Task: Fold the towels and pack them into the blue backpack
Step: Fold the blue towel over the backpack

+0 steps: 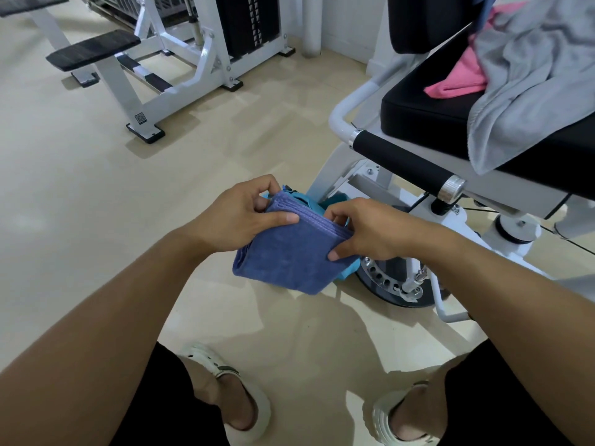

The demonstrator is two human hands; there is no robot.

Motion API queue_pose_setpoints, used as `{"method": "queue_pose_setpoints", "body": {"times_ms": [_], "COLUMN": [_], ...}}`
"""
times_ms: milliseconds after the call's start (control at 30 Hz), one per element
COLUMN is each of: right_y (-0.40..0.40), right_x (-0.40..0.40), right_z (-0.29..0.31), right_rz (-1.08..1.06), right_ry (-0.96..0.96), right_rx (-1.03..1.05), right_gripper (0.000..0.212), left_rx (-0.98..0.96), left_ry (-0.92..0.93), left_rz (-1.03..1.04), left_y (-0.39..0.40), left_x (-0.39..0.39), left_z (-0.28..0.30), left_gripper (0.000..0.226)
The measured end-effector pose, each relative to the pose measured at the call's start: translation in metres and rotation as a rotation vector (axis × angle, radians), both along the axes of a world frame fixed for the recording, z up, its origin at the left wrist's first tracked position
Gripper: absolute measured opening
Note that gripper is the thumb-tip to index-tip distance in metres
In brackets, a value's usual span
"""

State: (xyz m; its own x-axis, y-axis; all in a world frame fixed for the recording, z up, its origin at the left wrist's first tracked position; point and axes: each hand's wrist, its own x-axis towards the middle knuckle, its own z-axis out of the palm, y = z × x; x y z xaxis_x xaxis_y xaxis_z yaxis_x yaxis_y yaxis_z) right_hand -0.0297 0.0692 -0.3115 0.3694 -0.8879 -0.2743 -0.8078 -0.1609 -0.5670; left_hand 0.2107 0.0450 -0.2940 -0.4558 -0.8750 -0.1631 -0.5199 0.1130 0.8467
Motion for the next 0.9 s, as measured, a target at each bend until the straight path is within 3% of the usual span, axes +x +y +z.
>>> {"method": "queue_pose_setpoints", "body": {"times_ms": [167, 267, 367, 433, 533, 767, 900], "right_y": [0.011, 0.012, 0.006, 0.0, -0.006, -0.01, -0.007], "right_x": [0.014, 0.017, 0.009, 0.003, -0.004, -0.005, -0.004], "right_z": [0.0, -0.001, -0.005, -0.01, -0.014, -0.019, -0.02], "right_rz": [-0.019, -0.04, -0.064, -0.097, -0.148, -0.176, -0.134], "right_ry": [-0.243, -0.291, -0.388, -0.455, -0.479, -0.472, -0.414], "right_rx": [-0.038, -0.091, -0.042, 0.004, 0.052, 0.129, 0.168], "right_gripper": [0.031, 0.022, 0.014, 0.011, 0.013, 0.014, 0.038], "left_rx": [0.04, 0.079, 0.195, 0.188, 0.137, 0.408, 0.545], "left_ry": [0.067, 0.057, -0.101, -0.196, -0.171, -0.013, 0.075], "left_rz": [-0.044, -0.018, -0.133, -0.209, -0.136, -0.126, -0.004], "left_y": [0.007, 0.005, 0.002, 0.001, -0.001, -0.003, -0.004], "left_x": [-0.01, -0.01, 0.0, 0.004, 0.006, 0.008, 0.006], "left_z": [-0.005, -0.006, -0.006, -0.009, -0.012, -0.015, -0.018], "left_gripper": [0.022, 0.045, 0.062, 0.047, 0.036, 0.035, 0.027]}}
